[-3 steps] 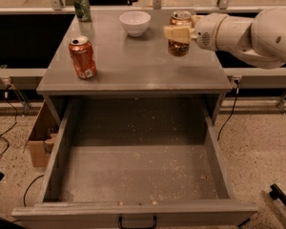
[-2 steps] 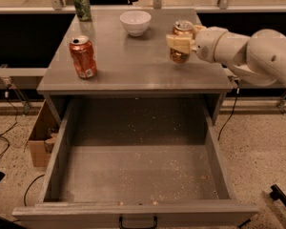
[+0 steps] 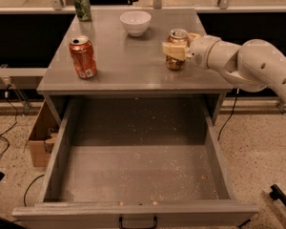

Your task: Pick orange can from top drawer and place on counter

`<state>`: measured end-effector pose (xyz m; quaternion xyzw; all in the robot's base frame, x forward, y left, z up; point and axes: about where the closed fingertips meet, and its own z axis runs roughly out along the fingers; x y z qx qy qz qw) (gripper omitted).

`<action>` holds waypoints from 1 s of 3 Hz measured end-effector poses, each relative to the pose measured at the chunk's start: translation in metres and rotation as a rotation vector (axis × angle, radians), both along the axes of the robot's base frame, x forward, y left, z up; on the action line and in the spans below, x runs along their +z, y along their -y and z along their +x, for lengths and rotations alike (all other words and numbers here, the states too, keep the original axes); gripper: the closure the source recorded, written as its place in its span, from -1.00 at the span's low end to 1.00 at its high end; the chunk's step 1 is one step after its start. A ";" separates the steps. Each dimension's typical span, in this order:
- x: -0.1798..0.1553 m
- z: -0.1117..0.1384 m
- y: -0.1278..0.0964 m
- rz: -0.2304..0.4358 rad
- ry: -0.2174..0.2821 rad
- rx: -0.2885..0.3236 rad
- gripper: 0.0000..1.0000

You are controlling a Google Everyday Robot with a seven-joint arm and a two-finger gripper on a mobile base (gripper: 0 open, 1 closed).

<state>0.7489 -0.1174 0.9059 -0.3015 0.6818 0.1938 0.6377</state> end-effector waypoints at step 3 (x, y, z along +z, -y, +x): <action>-0.001 0.000 -0.009 0.002 -0.001 0.012 -0.90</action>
Offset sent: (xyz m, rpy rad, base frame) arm 0.0001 0.0025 -0.0002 0.0005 0.0004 0.0035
